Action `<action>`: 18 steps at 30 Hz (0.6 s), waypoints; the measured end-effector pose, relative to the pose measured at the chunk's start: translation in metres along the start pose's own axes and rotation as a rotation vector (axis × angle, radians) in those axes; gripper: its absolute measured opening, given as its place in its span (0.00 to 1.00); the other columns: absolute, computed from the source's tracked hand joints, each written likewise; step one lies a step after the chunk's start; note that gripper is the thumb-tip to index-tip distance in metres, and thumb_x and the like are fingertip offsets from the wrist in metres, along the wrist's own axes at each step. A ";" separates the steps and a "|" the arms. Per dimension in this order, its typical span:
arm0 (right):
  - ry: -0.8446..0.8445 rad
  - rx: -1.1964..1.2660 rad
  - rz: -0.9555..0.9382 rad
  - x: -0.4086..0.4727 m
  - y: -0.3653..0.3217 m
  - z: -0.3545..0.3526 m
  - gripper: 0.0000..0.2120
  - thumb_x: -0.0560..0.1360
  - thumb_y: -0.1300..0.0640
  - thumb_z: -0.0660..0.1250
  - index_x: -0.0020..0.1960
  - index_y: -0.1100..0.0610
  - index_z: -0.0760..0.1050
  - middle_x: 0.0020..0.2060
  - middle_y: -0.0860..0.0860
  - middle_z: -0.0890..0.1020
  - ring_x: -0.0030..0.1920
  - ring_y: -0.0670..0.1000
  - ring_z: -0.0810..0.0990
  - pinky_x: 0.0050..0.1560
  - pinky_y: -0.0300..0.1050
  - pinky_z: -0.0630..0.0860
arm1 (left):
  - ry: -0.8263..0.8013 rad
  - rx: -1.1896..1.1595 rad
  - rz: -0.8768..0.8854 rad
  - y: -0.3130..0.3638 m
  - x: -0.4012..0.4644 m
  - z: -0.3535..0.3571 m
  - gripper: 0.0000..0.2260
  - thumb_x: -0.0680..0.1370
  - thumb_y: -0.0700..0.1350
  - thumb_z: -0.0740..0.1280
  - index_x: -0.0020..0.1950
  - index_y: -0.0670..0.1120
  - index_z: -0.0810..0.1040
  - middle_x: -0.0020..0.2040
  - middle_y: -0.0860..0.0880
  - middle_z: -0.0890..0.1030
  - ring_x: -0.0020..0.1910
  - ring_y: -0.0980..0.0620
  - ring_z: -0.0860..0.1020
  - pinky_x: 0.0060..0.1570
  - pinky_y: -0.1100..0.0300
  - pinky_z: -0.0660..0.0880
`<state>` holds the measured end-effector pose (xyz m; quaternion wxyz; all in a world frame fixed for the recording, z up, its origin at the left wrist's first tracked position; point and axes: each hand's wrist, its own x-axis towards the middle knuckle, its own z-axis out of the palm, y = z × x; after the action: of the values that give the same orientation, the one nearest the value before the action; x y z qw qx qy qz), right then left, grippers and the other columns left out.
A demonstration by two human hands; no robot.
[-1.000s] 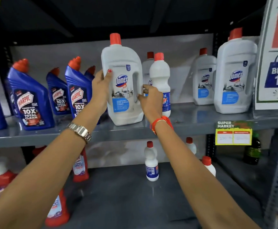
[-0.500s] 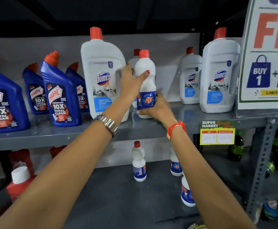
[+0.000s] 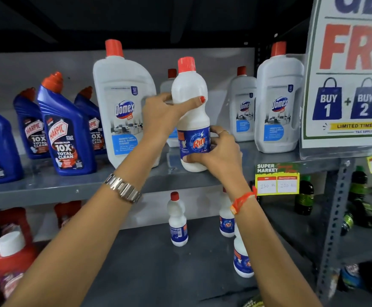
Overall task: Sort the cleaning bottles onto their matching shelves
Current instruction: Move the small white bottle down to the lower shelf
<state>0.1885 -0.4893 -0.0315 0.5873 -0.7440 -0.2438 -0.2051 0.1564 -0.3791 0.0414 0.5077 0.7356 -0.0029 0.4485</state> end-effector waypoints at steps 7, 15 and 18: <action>-0.041 0.110 -0.035 -0.072 0.000 -0.019 0.31 0.50 0.51 0.80 0.51 0.44 0.75 0.43 0.41 0.83 0.45 0.44 0.83 0.51 0.48 0.80 | -0.038 0.032 0.081 0.015 -0.069 -0.026 0.23 0.58 0.57 0.77 0.49 0.48 0.81 0.46 0.49 0.85 0.44 0.55 0.83 0.46 0.52 0.82; -0.091 0.260 0.121 -0.144 0.076 0.034 0.29 0.51 0.58 0.81 0.48 0.40 0.75 0.40 0.38 0.83 0.44 0.42 0.84 0.49 0.49 0.82 | -0.132 0.072 -0.063 -0.061 -0.143 -0.034 0.27 0.55 0.54 0.78 0.52 0.51 0.79 0.46 0.50 0.85 0.43 0.60 0.83 0.48 0.54 0.81; -0.110 0.244 0.234 -0.163 0.118 0.058 0.30 0.51 0.53 0.80 0.49 0.38 0.74 0.41 0.37 0.82 0.45 0.42 0.83 0.51 0.50 0.81 | -0.156 0.058 -0.144 -0.105 -0.169 -0.029 0.30 0.57 0.48 0.80 0.57 0.49 0.77 0.48 0.53 0.82 0.48 0.57 0.82 0.52 0.55 0.80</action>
<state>0.1305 -0.4756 -0.2326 0.6789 -0.7005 -0.2104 -0.0633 0.0844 -0.3825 -0.1468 0.5152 0.7811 0.0235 0.3520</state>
